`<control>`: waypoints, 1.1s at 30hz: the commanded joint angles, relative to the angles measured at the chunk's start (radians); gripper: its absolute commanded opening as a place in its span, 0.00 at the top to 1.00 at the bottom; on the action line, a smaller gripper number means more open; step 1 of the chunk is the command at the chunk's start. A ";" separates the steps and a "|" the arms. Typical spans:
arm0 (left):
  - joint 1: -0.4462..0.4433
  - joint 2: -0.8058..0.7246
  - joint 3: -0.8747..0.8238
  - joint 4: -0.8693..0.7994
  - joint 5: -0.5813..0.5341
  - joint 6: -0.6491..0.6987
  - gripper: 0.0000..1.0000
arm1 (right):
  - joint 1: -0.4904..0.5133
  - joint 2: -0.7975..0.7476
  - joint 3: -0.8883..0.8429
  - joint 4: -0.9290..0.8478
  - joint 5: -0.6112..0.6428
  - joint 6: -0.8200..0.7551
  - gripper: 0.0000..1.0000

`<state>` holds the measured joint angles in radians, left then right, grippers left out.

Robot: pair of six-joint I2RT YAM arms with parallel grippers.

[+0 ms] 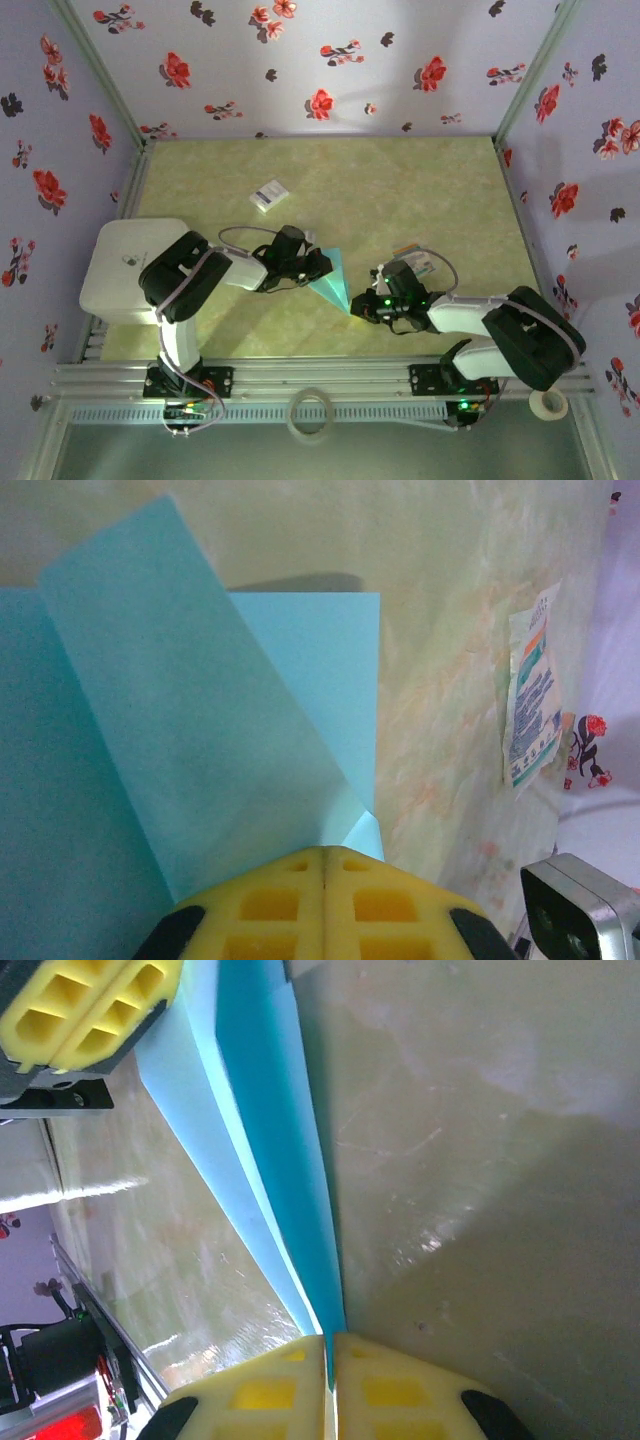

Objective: Fold a paper plane with a square sheet of paper (pick it up from the middle)

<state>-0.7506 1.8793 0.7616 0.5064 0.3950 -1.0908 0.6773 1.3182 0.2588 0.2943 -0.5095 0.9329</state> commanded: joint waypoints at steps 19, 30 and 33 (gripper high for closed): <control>0.013 0.030 -0.042 -0.066 -0.029 0.014 0.97 | -0.016 -0.214 0.168 -0.353 0.113 -0.043 0.88; 0.011 0.038 -0.036 -0.069 -0.027 0.012 0.97 | 0.001 0.207 0.453 -0.305 -0.044 -0.140 0.98; 0.011 0.040 -0.034 -0.068 -0.026 0.011 0.97 | 0.005 0.265 0.481 -0.313 -0.044 -0.154 0.98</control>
<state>-0.7498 1.8793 0.7517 0.5243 0.4011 -1.0927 0.6727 1.5471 0.7063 -0.0074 -0.5282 0.8200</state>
